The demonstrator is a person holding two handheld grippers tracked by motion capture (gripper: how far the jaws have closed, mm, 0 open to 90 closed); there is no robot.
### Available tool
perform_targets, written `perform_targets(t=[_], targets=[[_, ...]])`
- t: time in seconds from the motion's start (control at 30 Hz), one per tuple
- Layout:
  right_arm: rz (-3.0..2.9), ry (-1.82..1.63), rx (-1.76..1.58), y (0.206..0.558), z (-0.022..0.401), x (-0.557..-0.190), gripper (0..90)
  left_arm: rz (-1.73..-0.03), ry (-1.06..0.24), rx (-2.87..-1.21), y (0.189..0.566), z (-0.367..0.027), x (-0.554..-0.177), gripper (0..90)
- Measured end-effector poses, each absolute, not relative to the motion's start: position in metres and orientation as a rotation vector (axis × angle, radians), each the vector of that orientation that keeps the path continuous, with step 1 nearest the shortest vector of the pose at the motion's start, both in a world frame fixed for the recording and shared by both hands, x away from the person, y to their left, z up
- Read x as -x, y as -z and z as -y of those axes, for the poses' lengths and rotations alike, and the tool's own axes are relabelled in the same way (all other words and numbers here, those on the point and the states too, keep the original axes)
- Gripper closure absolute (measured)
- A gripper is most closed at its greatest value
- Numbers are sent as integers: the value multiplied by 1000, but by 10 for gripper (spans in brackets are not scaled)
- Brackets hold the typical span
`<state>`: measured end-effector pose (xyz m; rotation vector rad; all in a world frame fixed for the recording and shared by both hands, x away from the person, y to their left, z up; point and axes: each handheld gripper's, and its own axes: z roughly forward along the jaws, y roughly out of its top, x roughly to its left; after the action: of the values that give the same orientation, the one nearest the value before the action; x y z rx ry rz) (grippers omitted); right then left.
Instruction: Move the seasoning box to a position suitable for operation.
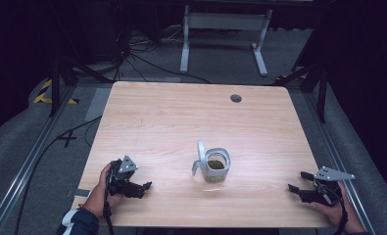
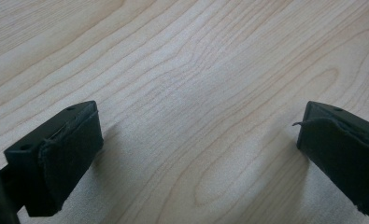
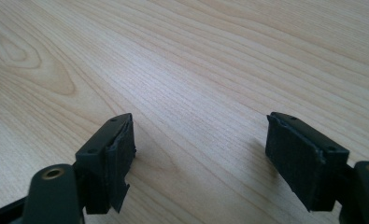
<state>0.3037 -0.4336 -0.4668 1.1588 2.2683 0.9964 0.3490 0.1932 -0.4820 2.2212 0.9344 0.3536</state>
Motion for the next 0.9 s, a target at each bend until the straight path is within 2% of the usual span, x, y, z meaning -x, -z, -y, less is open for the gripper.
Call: perform_targets(t=[0.4,0.57,0.67,0.73,0.8,0.83,0.87,0.9], targets=[[-2267,-999,-1159,467,434,-302,241,-914,-336,-2235,481,-195,-349,5],[-2267,-999,-1158,467,434,-302,241,-894,-339,-2236,480,-195,-349,36],[-2267,-999,-1159,467,434,-302,241,-887,-330,-2227,477,-196,-348,199],[-2267,-999,-1159,467,434,-302,241,-876,-328,-2224,476,-196,-347,220],[-2267,-999,-1158,467,434,-302,241,-861,-331,-2230,474,-197,-347,400],[-2267,-999,-1159,467,434,-302,241,-857,-325,-2231,474,-196,-346,400],[-2267,-999,-1159,467,434,-302,241,-840,-315,-2252,472,-196,-346,441],[-2267,-999,-1159,467,434,-302,241,-831,-334,-2252,471,-195,-345,534]])
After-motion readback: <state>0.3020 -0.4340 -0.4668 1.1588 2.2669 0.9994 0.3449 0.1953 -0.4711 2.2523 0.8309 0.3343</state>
